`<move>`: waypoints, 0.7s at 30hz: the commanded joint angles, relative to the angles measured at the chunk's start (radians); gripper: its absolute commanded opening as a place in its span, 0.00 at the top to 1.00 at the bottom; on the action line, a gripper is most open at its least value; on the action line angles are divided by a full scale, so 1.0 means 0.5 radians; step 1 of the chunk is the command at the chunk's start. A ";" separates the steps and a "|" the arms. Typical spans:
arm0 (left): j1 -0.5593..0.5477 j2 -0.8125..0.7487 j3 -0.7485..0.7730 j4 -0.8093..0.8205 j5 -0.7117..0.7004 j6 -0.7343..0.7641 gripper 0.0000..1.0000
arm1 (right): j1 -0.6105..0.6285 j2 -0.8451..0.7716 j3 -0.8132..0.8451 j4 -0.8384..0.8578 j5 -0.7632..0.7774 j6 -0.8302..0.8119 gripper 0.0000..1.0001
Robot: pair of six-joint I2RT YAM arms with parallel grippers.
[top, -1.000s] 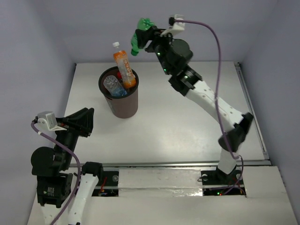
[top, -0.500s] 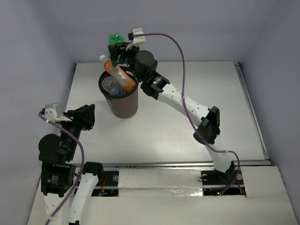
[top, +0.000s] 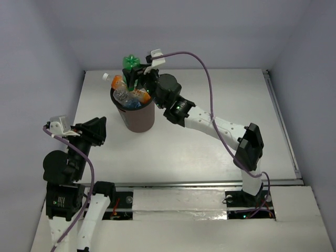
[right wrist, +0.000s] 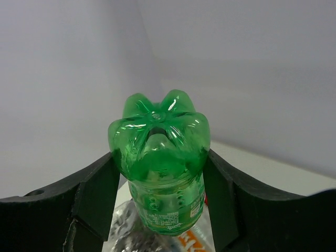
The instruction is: Put the plastic bottles in the bin
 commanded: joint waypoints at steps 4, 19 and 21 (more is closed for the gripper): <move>-0.009 -0.036 -0.015 0.094 0.025 -0.018 0.71 | 0.047 -0.190 -0.146 0.219 -0.053 0.044 0.54; -0.009 -0.036 -0.009 0.091 0.071 -0.040 0.71 | -0.057 0.045 0.464 -0.133 0.199 -0.107 0.53; -0.009 -0.040 -0.009 0.088 0.068 -0.034 0.71 | -0.082 0.092 0.471 -0.195 0.187 -0.076 0.53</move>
